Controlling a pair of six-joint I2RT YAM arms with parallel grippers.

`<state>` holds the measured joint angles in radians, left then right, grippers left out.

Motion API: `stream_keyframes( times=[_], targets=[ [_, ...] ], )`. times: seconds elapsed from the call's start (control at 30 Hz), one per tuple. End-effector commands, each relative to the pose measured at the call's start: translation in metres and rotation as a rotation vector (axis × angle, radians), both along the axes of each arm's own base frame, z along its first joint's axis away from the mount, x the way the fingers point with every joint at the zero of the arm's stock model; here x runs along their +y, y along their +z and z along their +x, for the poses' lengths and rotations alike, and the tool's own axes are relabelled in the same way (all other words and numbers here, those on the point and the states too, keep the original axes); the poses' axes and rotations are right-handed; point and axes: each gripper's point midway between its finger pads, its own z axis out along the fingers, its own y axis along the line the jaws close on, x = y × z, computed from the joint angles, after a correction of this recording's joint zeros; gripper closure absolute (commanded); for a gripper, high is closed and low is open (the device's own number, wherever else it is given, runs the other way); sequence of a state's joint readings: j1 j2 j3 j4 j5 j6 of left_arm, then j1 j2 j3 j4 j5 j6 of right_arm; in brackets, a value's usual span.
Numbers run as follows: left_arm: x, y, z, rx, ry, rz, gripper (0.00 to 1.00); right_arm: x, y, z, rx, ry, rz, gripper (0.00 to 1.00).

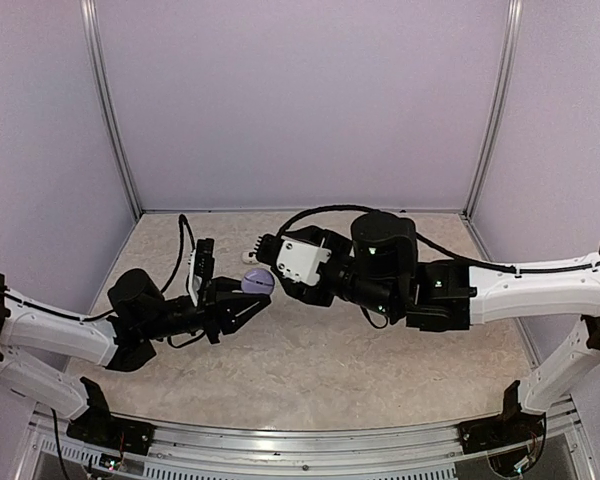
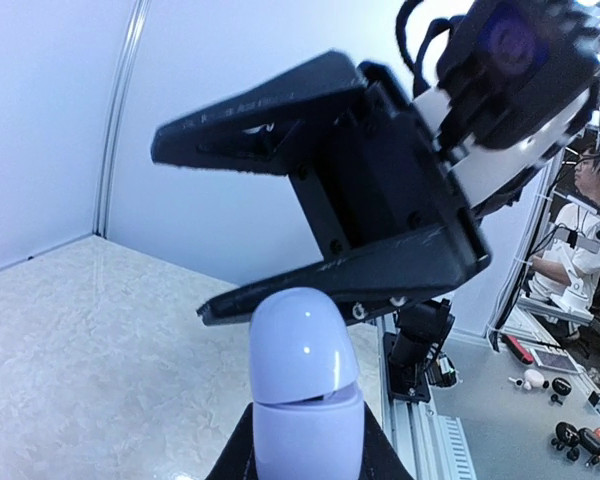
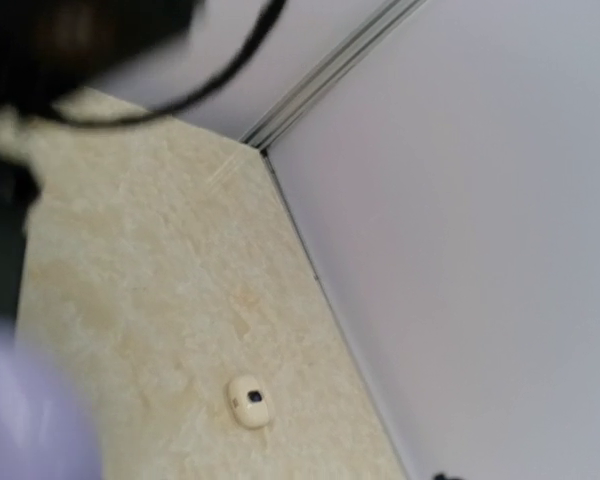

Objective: Insert the wireless bluetooth earbuds into the charging case
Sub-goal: Close the charging case with the earbuds.

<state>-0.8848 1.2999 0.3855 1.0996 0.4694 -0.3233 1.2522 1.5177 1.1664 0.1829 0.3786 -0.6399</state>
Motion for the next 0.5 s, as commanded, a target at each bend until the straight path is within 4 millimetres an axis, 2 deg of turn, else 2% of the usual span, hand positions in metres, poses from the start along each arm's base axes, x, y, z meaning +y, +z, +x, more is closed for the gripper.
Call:
stream_keyframes(
  times=[0.0,0.03,0.13,0.3,0.47],
  targets=[
    [0.012,0.055,-0.002,-0.098,0.018,-0.142,0.94,-0.019,0.006,-0.014,0.046,0.113,0.002,0.40],
    [0.012,0.054,-0.004,-0.094,0.007,-0.138,0.94,-0.023,0.012,-0.022,0.044,0.154,0.015,0.39],
    [0.013,0.052,0.000,-0.074,0.018,-0.127,0.94,-0.030,0.010,-0.035,0.046,0.221,0.022,0.38],
    [0.017,0.046,0.026,-0.023,0.127,-0.098,0.94,-0.036,-0.002,-0.029,0.139,0.197,0.047,0.37],
    [0.011,0.045,0.027,-0.029,0.101,-0.084,0.92,-0.035,-0.014,-0.039,0.179,0.299,0.020,0.35]
  ],
)
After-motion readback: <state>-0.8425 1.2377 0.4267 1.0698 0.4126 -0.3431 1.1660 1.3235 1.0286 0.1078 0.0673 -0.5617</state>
